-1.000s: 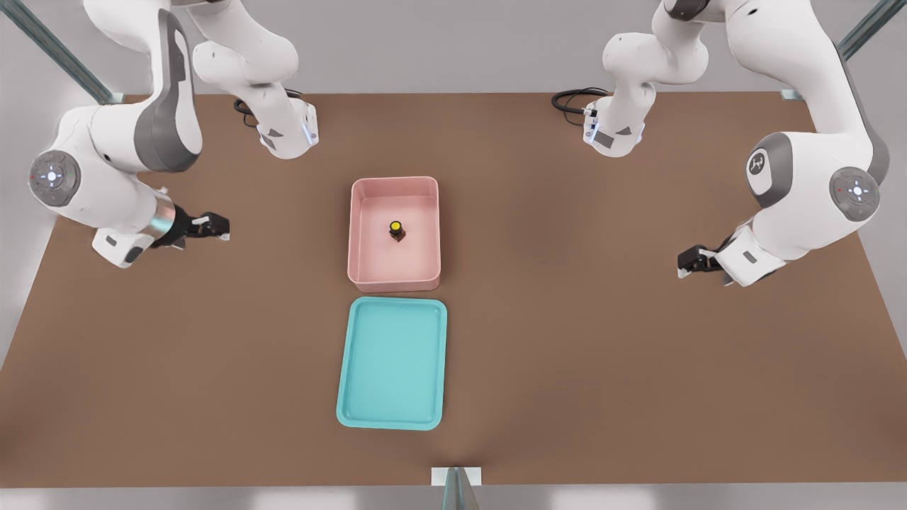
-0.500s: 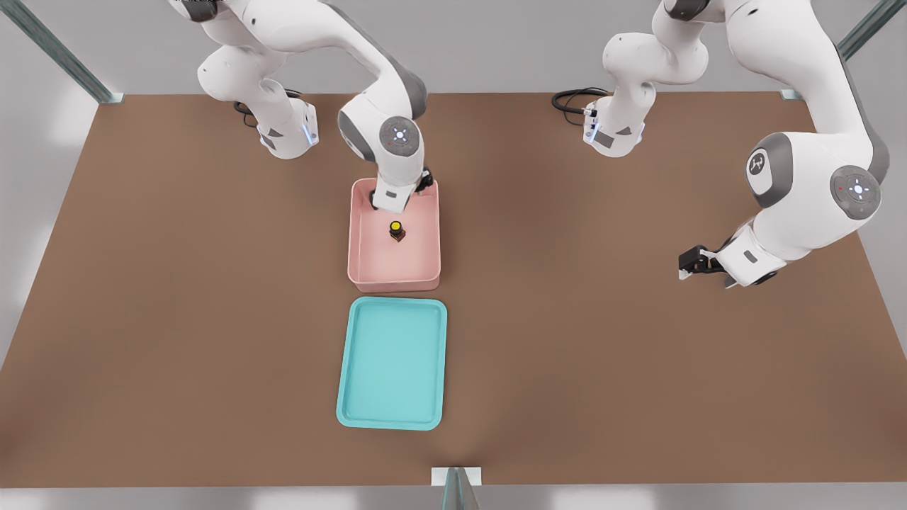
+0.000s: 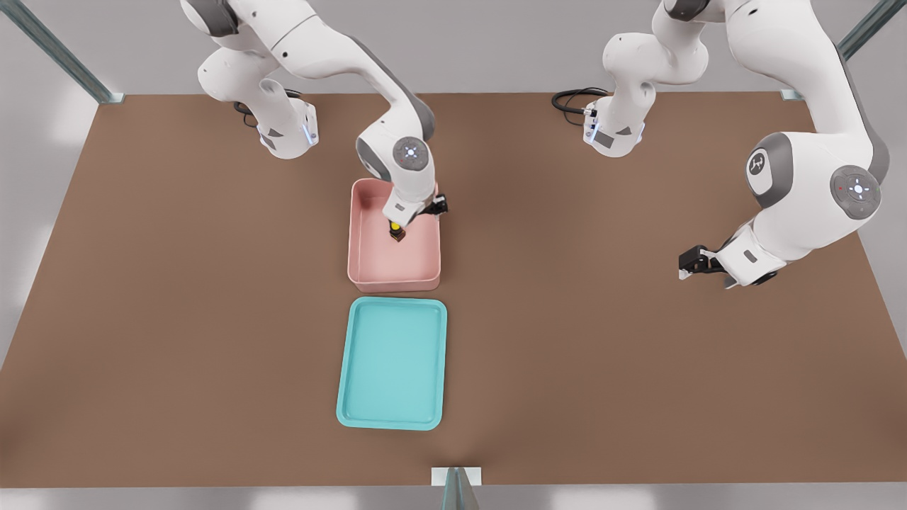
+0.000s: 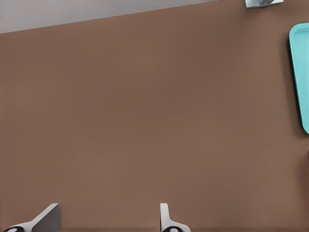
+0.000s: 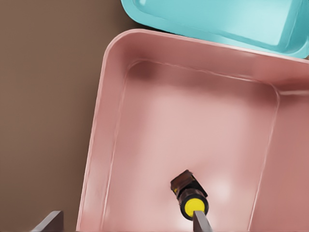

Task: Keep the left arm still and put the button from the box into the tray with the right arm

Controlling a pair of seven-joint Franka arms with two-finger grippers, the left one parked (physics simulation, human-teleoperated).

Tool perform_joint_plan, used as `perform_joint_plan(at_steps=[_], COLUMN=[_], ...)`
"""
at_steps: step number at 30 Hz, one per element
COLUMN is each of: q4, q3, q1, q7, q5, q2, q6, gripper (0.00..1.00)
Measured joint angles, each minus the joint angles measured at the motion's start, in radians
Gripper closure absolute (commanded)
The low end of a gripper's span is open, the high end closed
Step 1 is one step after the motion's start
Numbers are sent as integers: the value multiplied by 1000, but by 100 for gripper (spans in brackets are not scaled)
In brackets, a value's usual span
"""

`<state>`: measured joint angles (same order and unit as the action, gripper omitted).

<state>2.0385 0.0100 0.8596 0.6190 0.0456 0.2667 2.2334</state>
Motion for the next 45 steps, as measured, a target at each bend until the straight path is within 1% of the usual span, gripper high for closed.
perform_joint_plan(at_steps=[7, 11, 17, 28, 37, 38, 39, 42, 43, 44, 45], q4=[106, 131, 223, 286, 292, 292, 292, 292, 292, 292, 292], q3=[2, 2, 3, 2, 2, 2, 2, 2, 2, 2, 3], q1=[-5, -4, -14, -16, -33, -33, -33, -33, -33, -33, -33], q7=[57, 75, 85, 96, 103, 104, 105, 107, 107, 108, 108], q5=[-14, -16, -13, -8, 12, 14, 15, 17, 18, 18, 18], q2=[-16, -15, -47, -23, 34, 39, 41, 43, 43, 42, 40], q6=[119, 175, 243, 291, 337, 342, 346, 354, 356, 357, 358], gripper=[0, 0, 0, 0, 0, 1, 5, 20, 27, 29, 29])
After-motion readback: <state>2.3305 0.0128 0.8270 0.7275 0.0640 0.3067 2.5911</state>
